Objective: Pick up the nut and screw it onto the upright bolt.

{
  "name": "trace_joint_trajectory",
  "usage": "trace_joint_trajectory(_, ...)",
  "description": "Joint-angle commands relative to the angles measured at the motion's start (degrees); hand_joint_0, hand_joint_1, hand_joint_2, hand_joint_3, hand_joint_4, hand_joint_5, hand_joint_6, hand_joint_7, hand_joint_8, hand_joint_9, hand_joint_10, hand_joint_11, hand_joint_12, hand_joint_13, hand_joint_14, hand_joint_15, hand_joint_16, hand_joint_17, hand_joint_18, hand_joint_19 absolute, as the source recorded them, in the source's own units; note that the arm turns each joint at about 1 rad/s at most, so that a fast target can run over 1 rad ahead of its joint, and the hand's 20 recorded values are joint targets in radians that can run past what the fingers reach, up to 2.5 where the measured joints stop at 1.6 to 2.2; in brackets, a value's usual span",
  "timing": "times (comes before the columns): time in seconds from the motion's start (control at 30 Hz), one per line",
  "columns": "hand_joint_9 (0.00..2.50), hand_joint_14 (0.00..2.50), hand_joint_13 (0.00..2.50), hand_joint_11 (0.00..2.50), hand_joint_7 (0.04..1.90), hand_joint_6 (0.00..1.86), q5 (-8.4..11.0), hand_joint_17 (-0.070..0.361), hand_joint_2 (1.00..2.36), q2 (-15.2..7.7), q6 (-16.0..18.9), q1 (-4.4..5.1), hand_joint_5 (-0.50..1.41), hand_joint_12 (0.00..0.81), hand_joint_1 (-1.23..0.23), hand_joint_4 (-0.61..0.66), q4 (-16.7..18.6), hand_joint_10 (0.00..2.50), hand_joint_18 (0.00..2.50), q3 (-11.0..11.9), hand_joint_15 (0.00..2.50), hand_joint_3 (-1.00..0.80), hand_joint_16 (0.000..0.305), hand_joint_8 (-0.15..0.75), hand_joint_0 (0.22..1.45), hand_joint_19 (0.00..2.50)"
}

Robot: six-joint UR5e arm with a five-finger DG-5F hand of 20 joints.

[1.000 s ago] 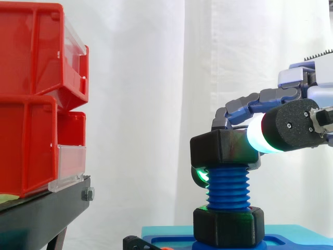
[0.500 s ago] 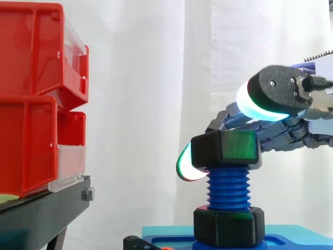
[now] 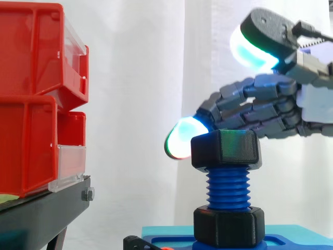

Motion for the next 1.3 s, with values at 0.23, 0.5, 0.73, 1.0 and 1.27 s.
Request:
trace_joint_trajectory(0.23,0.10,0.00,0.00,0.00,0.77,0.50,-1.37,0.115,1.00,-0.01,-0.34,0.41,-0.19,0.351,0.01,0.12,0.32,0.00,0.00,1.37,0.00,-0.50,0.051,0.231,0.46,0.00)
trace_joint_trajectory(0.5,0.16,0.00,0.00,0.00,0.86,0.50,-1.28,0.112,1.00,-0.01,-0.34,0.67,-0.15,0.348,-0.03,0.16,0.06,0.00,0.00,1.37,0.00,-0.50,0.050,0.244,0.47,0.00)
trace_joint_trajectory(0.73,0.21,0.00,0.00,0.00,0.92,0.50,-1.28,0.108,1.00,-0.01,-0.34,0.67,-0.13,0.342,-0.05,0.18,-0.64,0.00,0.00,1.37,0.00,-0.50,0.048,0.250,0.48,0.00)
trace_joint_trajectory(1.0,0.29,0.00,0.06,0.00,0.94,0.50,-1.37,0.092,1.00,-0.01,-0.34,0.59,-0.12,0.324,-0.10,0.22,-1.35,0.00,0.00,1.37,0.00,-0.50,0.041,0.262,0.49,0.00)
trace_joint_trajectory(1.27,0.33,0.00,0.09,0.00,0.98,0.50,-1.45,0.076,1.00,-0.01,-0.34,0.32,-0.11,0.287,-0.10,0.25,-2.14,0.00,0.00,1.37,0.00,-0.50,0.034,0.273,0.49,0.00)
